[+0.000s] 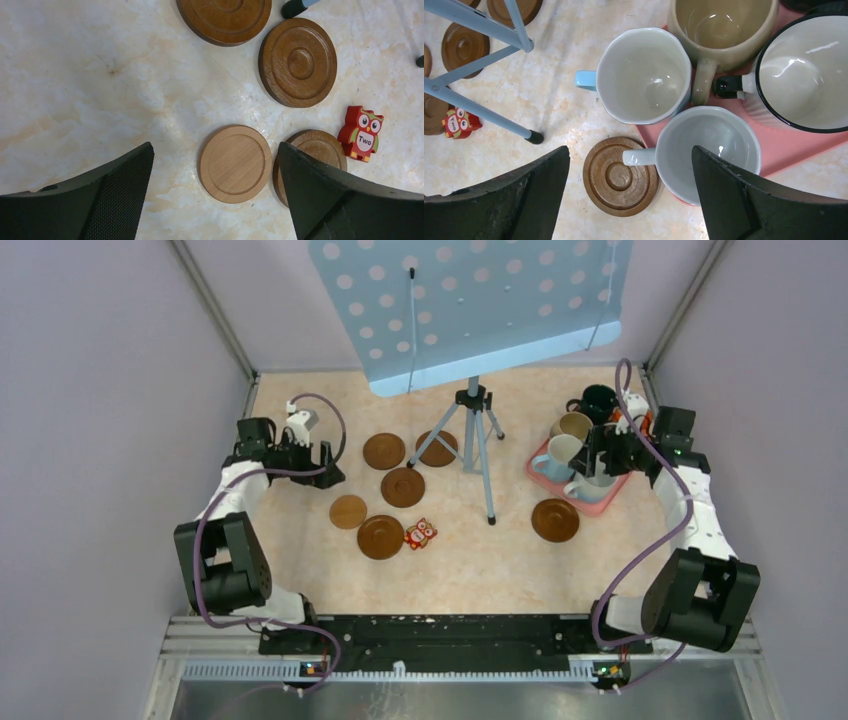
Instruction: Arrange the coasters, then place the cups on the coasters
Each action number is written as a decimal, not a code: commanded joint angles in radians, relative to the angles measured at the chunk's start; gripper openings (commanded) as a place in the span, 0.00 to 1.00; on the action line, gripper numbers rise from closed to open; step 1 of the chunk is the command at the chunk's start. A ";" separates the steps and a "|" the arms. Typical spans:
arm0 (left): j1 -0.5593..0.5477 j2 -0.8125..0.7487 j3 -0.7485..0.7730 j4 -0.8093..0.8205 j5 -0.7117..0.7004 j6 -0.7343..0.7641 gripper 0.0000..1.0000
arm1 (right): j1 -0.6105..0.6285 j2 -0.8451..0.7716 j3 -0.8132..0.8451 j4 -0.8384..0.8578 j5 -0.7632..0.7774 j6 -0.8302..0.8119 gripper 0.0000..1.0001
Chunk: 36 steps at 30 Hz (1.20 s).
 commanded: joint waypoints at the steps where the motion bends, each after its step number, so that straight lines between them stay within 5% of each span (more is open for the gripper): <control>1: -0.025 -0.007 0.020 0.082 -0.027 -0.015 0.99 | -0.002 -0.033 -0.002 0.045 -0.071 0.032 0.90; 12: -0.204 0.246 0.263 0.197 -0.158 -0.085 0.99 | -0.002 -0.056 -0.014 0.089 -0.083 0.087 0.90; 21: -0.322 0.533 0.530 0.145 -0.360 -0.097 0.87 | -0.002 -0.065 -0.037 0.125 -0.069 0.104 0.90; 29: -0.364 0.621 0.574 0.122 -0.441 -0.074 0.82 | -0.001 -0.074 -0.048 0.143 -0.059 0.105 0.90; 36: -0.321 0.607 0.515 0.077 -0.549 -0.050 0.61 | -0.001 -0.072 -0.047 0.146 -0.064 0.107 0.90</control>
